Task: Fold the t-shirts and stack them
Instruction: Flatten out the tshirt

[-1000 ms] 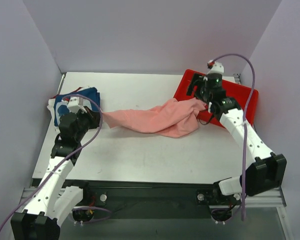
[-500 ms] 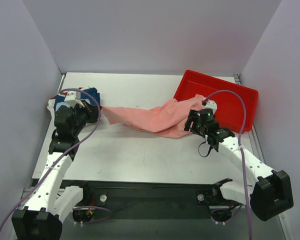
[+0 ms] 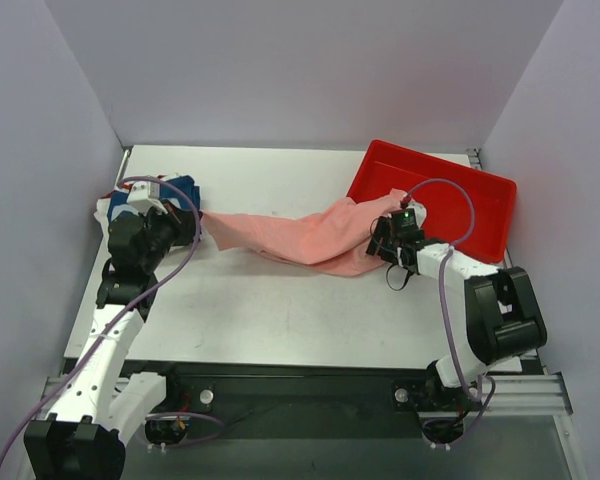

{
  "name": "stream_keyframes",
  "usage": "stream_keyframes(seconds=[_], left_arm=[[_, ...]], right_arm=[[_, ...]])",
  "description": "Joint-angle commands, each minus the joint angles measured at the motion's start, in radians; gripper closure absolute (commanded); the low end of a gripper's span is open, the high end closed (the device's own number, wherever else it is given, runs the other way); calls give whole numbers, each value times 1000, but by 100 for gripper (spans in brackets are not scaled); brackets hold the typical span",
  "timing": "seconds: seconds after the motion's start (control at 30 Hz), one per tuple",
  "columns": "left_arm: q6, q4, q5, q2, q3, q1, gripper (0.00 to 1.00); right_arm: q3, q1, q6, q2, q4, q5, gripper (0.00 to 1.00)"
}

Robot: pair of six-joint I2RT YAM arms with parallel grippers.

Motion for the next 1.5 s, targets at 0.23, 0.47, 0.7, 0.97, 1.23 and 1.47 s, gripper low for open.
stream_keyframes(seconds=[0.23,0.47,0.7,0.97,1.23,1.47], left_arm=[[-9,65,34,21,71,33,100],[-10,36,39,2,158,63,100],[20,-83,34,4,267,140,100],[14,-73,45,48,212,165,100],[8,-31,100,99,189,163,100],[14,-25,99,94,181,163,100]], right_arm=[[80,-58,-18,62,47,-135,98],[10,-52,-33,-285,-67,-113,100],[14,-16,-42,-652,-283,-43,100],[-33,-4,-18,-763,-354,-12,51],[-130,169,37,-697,-366,101,39],[-282,446,211,-617,-339,156,51]])
